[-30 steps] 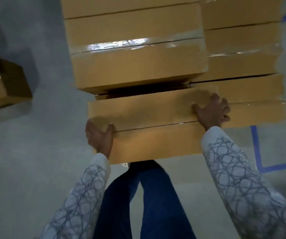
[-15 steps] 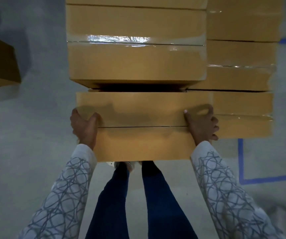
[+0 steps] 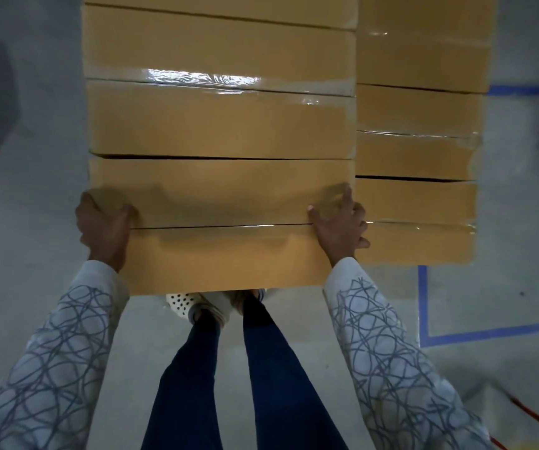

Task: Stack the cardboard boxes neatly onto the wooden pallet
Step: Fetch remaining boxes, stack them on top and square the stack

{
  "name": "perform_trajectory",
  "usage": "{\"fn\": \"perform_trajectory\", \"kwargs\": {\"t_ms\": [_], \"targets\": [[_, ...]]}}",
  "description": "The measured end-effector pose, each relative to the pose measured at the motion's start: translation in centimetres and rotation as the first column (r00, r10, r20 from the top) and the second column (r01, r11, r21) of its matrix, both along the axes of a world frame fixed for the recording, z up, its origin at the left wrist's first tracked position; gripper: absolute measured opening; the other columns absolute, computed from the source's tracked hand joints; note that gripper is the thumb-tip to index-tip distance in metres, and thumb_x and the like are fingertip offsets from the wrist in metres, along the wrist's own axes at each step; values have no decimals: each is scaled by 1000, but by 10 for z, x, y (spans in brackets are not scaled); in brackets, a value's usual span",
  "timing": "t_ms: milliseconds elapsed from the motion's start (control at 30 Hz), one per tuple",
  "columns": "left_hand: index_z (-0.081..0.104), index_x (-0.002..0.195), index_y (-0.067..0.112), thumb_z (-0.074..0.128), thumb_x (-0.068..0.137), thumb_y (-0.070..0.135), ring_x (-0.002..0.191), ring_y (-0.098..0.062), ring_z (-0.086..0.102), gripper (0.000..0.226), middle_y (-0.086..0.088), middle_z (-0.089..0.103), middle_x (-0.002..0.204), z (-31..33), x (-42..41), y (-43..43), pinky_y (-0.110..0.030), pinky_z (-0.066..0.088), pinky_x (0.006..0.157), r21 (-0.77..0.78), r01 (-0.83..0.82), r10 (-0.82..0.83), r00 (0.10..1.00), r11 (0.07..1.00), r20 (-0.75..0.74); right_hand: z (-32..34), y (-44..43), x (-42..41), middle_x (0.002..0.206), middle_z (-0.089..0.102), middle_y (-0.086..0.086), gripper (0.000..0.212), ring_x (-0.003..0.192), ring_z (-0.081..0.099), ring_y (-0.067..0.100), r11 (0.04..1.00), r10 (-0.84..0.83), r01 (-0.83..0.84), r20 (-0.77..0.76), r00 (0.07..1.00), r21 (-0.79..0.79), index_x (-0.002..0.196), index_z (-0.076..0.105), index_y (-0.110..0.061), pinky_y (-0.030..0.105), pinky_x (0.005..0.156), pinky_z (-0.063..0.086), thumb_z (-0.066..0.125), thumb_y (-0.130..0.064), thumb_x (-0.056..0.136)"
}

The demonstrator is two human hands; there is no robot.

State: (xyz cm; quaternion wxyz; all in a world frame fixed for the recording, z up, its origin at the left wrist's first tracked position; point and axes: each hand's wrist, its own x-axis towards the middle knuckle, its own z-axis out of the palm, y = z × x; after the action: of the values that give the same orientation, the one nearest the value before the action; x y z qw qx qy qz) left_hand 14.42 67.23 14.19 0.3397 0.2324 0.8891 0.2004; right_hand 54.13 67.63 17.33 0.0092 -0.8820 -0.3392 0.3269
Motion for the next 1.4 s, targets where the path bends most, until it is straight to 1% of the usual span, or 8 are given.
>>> {"fn": "perform_trajectory", "kwargs": {"t_ms": [100,300,800,967,1100,1167,1267,1400], "targets": [[44,142,23,76,57,50,126,-39,54,95,-7,52,142,-14,-9,-2,-63,44,107,-26,11,-10,1000,1000,26,-5,0,2,167,18,8,95,147,25,39,998,67,-67,9,998,13,163,13,-37,66,112,22,66,-61,89],[17,164,27,75,82,41,148,-33,32,101,-4,29,165,-6,-2,-7,-56,24,122,-65,80,-77,996,995,47,-10,-3,2,172,5,5,94,153,17,38,989,137,-135,38,990,-53,164,2,-36,71,112,17,58,-63,94],[31,158,30,72,76,51,143,-32,41,94,-1,39,160,-14,-16,7,-57,32,118,7,88,-88,994,996,69,-13,7,-1,171,4,7,96,150,19,44,988,107,-102,34,994,-117,165,0,-36,69,113,17,59,-61,93],[17,164,20,67,89,42,152,-34,26,92,-7,24,168,-11,-1,5,-58,22,122,-37,230,-232,968,973,-96,-12,6,-5,173,-6,1,91,154,10,38,981,166,-159,59,984,-109,165,1,-33,74,112,14,58,-57,97],[8,165,18,62,96,48,158,-35,5,93,-7,3,173,-6,15,10,-61,11,123,-79,470,-474,845,879,-250,-13,11,-8,172,-6,-6,82,156,4,31,934,354,-341,147,924,-108,163,6,-43,78,108,18,59,-45,100],[8,165,17,64,93,57,158,-34,6,100,-6,4,173,-8,16,15,-59,10,122,-42,481,-473,840,876,-266,-15,15,-7,172,-6,-8,82,157,2,33,927,372,-362,117,921,-101,162,7,-49,81,108,16,61,-41,100],[12,164,12,70,88,61,157,-31,13,108,-8,12,172,-10,6,31,-53,13,125,41,339,-325,925,940,-199,-14,22,-2,173,-5,-3,93,157,8,35,962,272,-270,52,961,-49,162,11,-46,78,110,15,73,-37,93],[33,156,18,72,75,70,146,-32,38,104,-8,40,160,-22,-16,51,-59,35,117,119,251,-243,967,961,-79,-14,37,12,174,2,0,85,157,10,31,952,300,-300,14,954,57,164,17,-34,71,113,18,67,-37,96]]}}
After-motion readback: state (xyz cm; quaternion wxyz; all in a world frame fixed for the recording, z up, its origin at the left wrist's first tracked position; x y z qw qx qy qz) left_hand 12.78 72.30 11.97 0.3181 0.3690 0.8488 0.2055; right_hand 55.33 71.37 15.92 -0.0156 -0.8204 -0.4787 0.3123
